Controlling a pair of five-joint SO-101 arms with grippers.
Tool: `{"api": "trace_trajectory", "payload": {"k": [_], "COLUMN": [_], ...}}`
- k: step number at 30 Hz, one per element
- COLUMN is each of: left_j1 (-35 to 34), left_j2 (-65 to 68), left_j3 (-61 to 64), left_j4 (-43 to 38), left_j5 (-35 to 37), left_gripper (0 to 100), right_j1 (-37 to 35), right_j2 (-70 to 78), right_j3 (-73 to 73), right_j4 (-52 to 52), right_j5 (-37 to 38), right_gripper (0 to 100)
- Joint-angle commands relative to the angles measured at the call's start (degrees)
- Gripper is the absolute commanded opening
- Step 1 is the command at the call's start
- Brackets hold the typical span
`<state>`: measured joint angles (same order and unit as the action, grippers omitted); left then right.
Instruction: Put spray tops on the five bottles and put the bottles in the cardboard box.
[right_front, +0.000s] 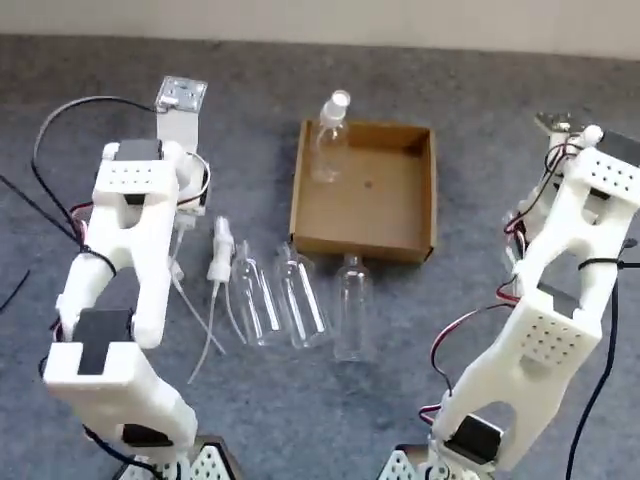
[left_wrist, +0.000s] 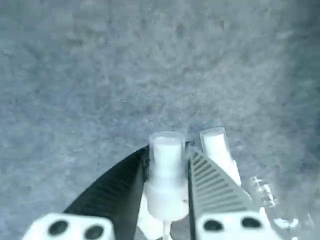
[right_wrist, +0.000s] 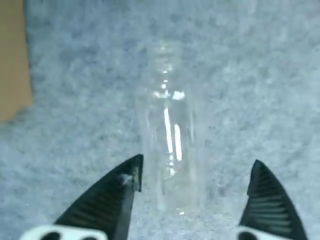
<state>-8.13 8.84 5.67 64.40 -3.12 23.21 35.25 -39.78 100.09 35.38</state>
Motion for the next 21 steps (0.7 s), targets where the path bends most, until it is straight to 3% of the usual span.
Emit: {"api": "trace_trajectory", "payload": {"k": [1,7,21], "left_j1": [1.01,0.66,0.92], "left_j2": [-3.91,-4.18,-4.26], "left_j3": [-2.15,-2.07,-2.42], "left_j4": [0.62,0.62,0.62], "left_j5": [0.7,0.79,0.7], "left_gripper": [3,3,3], "right_j1": [-3.38,-7.87,-5.23], "right_j2": [-0.57,-0.4,8.04], "right_j3": [-3.03,-2.59,-3.21], "right_j4": [-1.63,-3.21,-5.93], "right_j5": [-1.58,-2.02,-0.09], "right_gripper": [27.5,27.5,27.5]}}
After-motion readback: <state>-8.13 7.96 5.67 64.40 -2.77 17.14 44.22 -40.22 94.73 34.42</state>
